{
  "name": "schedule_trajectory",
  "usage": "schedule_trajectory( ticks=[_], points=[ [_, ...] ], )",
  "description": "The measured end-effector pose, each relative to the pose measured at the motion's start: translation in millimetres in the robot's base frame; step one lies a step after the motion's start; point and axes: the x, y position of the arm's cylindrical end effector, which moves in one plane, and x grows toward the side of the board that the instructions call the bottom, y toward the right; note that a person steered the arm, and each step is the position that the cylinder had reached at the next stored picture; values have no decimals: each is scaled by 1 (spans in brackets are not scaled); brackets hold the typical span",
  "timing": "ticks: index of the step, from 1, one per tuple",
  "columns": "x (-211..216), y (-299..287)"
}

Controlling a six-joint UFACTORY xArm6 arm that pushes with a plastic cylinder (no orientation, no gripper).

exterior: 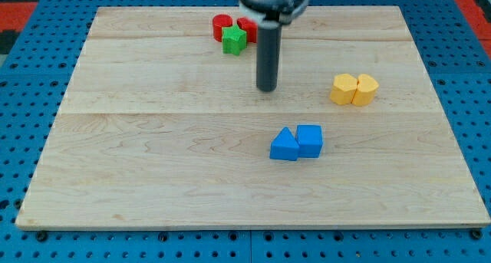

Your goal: Separate the group of blocks

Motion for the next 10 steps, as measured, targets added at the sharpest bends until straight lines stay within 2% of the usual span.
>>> schedule_trajectory(
  ticks=[1,2,3,5,6,7,10],
  points=[
    [-79,36],
    [-121,87],
    [-109,52],
    [-80,29],
    [-86,-3],
    [-134,17],
    [-153,-20]
  ],
)
